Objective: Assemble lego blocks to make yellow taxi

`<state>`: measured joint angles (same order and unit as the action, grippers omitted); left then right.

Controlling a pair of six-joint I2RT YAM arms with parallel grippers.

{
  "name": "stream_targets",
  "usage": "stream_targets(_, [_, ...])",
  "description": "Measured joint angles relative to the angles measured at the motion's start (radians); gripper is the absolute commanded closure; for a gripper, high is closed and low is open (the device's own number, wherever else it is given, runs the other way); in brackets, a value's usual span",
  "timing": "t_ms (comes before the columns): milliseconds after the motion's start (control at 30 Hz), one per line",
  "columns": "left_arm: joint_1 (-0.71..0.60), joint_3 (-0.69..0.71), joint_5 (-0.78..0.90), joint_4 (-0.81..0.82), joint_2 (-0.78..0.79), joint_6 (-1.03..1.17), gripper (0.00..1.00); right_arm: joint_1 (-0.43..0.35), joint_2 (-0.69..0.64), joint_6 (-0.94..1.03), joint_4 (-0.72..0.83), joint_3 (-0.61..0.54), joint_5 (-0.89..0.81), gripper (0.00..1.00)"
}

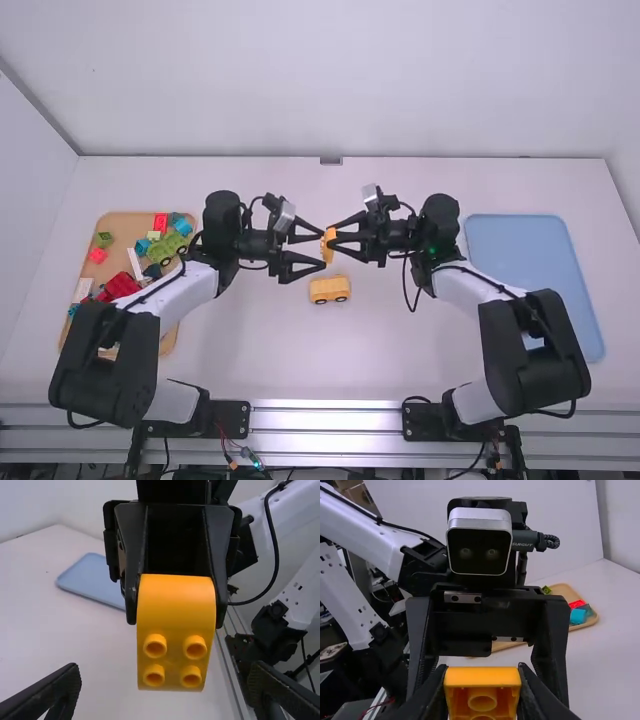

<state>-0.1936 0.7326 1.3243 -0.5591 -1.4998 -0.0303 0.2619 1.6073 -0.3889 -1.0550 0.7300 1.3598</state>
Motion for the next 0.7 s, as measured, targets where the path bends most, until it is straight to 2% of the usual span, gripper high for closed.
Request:
stream_targets(500, [-0.033, 0.000, -0.021, -0.013, 0.000, 0.000, 0.16, 0.017, 0.000, 0.048, 0.052, 0.000, -0.034, 0.85])
stream_targets(600, [-0.033, 0.000, -0.027, -0.005, 0.000, 0.001, 0.26, 0.016, 0.000, 0.052, 0.052, 0.000, -0.034, 0.85])
stream_targets(700, [-0.033, 0.000, -0.028, -0.004, 0.000, -0.001, 0.30, 0.016, 0.000, 0.052, 0.051, 0.000, -0.036, 0.85])
